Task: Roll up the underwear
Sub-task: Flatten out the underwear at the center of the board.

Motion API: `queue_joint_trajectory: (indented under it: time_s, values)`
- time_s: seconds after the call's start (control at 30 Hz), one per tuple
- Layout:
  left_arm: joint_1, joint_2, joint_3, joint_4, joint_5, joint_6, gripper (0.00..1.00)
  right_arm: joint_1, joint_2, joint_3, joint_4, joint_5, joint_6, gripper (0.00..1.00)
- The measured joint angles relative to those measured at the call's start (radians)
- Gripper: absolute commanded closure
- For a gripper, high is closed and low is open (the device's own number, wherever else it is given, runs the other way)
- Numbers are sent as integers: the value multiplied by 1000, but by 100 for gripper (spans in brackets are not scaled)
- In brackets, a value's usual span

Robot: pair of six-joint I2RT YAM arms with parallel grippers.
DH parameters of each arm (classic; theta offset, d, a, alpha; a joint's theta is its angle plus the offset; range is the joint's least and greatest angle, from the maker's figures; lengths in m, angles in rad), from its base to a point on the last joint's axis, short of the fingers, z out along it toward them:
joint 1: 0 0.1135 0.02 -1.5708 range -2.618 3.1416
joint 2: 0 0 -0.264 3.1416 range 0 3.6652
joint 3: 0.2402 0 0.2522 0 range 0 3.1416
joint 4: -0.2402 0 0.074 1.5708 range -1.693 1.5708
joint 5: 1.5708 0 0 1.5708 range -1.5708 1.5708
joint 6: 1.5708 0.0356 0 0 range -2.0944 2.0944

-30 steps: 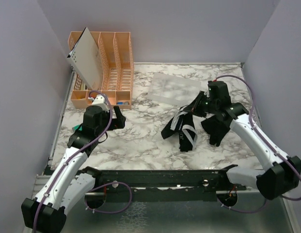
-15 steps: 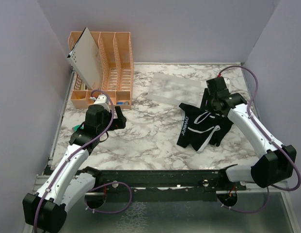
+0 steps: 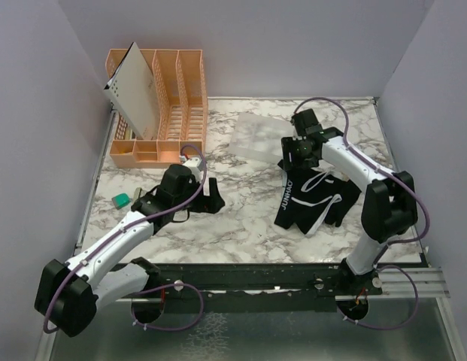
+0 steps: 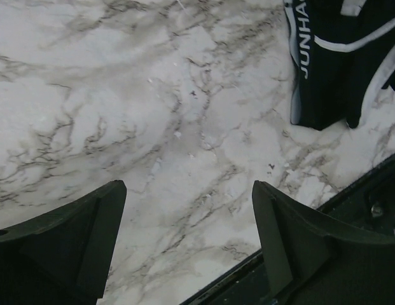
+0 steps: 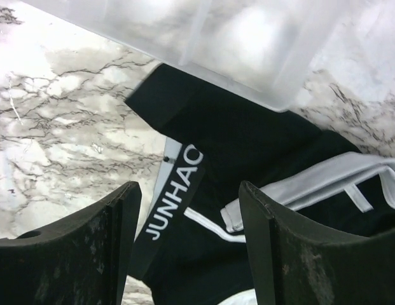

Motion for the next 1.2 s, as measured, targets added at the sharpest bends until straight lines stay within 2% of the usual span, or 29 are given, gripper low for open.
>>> queue_joint_trajectory:
  time_s: [0.13,0.3,0.43,0.53,0.6,0.77,0.9,0.97,1.2]
  values:
    - [-92,0,-29,49,-3,-61,13,83,98,64,-2,92,-34,30]
    - [-117,-11,-47,55,-33,-107,10,169,164,100,-2,215,-56,29]
    - [-118,-43,-47,50,-71,-110,9,180,228,137,-3,311,-75,33]
    - [-118,-61,-47,49,-85,-110,10,179,267,163,-3,374,-82,41]
    - [-118,-66,-47,49,-87,-112,11,179,282,168,-1,405,-86,50]
    - [-118,-69,-53,50,-85,-113,14,179,285,168,6,447,-92,90]
    - [-119,-55,-63,67,-44,-111,15,179,264,166,4,452,-85,97]
    - [-123,-31,-64,89,-18,-109,15,179,218,154,3,452,-76,98]
    - [-204,130,-58,220,32,-113,15,179,-111,86,2,454,-15,97]
